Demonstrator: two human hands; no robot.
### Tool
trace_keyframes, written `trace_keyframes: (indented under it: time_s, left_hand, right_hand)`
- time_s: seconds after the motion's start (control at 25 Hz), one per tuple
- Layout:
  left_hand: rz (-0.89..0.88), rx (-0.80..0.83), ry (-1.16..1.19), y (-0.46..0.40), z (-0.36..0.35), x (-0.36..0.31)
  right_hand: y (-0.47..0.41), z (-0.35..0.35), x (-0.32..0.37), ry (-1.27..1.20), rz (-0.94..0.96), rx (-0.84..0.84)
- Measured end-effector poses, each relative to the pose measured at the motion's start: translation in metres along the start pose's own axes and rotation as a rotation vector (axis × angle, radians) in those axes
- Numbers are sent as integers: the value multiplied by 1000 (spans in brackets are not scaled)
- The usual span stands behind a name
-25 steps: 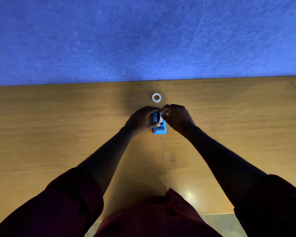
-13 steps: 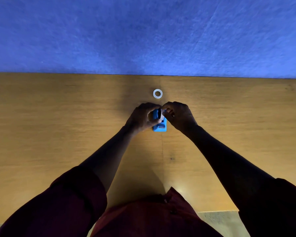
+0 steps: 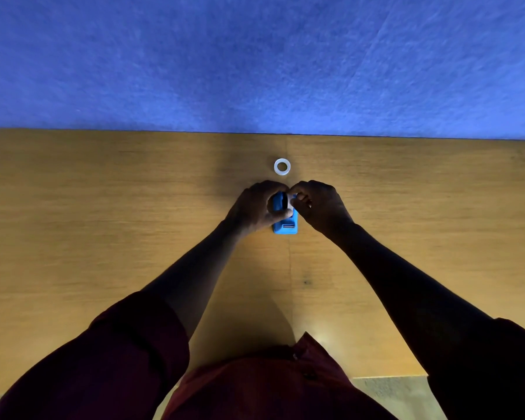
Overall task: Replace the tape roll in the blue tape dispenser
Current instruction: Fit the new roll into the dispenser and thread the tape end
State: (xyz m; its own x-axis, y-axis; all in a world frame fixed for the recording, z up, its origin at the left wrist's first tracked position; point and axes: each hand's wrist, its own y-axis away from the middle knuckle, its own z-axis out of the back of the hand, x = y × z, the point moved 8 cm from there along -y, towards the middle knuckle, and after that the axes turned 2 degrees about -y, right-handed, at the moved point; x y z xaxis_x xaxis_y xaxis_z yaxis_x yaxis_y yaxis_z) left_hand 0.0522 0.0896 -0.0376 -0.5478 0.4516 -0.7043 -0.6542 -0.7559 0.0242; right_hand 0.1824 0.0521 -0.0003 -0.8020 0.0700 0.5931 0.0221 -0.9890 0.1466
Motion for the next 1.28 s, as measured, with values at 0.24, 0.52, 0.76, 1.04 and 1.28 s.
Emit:
trace_keyframes:
  time_s: [0.24, 0.52, 0.76, 1.04, 1.28]
  left_hand:
    - [-5, 8, -27, 1, -1, 1]
    - [5, -11, -22, -1, 1, 2]
    - [9, 8, -44, 0, -2, 3]
    - [21, -3, -30, -2, -5, 2]
    - [42, 7, 15, 2, -4, 5]
  right_hand:
    - [1, 0, 0, -10, 2, -6]
    - [1, 0, -1, -22, -5, -16]
    - [2, 0, -2, -23, -3, -26]
    - [5, -2, -2, -52, 3, -14]
    - [3, -1, -2, -61, -1, -26]
